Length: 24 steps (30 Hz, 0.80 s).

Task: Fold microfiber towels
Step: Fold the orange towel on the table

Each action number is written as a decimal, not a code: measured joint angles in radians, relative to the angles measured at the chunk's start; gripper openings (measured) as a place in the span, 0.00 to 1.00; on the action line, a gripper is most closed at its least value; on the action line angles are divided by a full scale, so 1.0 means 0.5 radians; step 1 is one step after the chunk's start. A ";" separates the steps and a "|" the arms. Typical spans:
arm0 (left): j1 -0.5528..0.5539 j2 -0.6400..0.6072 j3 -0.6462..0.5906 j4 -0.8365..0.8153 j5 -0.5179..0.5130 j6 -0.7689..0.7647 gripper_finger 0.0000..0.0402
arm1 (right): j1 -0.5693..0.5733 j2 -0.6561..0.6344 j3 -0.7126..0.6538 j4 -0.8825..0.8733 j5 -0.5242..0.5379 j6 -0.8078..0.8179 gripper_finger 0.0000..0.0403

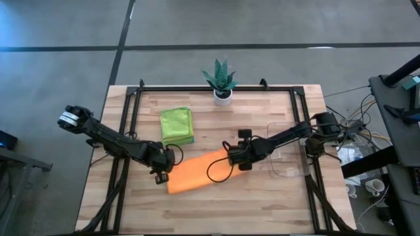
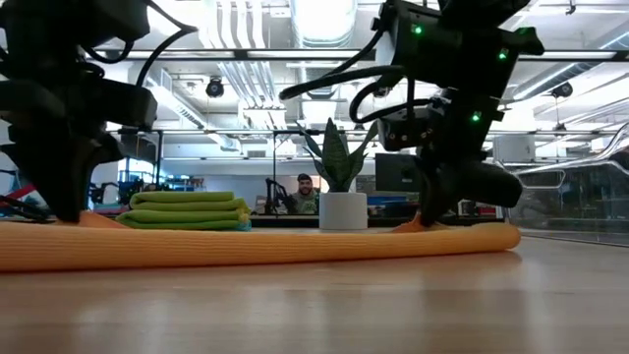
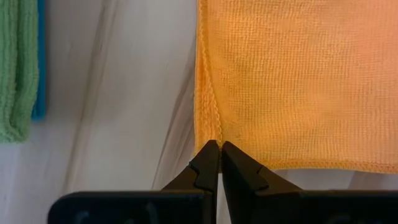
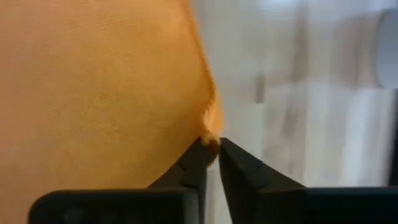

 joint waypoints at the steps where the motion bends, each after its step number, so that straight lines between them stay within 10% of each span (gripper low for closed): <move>1: 0.000 -0.001 -0.006 -0.001 0.001 -0.017 0.00 | 0.001 0.000 0.000 0.000 0.043 0.028 0.11; 8: -0.052 -0.001 -0.036 -0.009 0.013 -0.087 0.00 | 0.015 -0.019 -0.001 -0.013 0.344 0.302 0.25; 24: -0.126 -0.257 -0.023 -0.240 -0.179 -0.087 0.28 | 0.097 -0.384 -0.169 0.337 0.205 0.550 0.43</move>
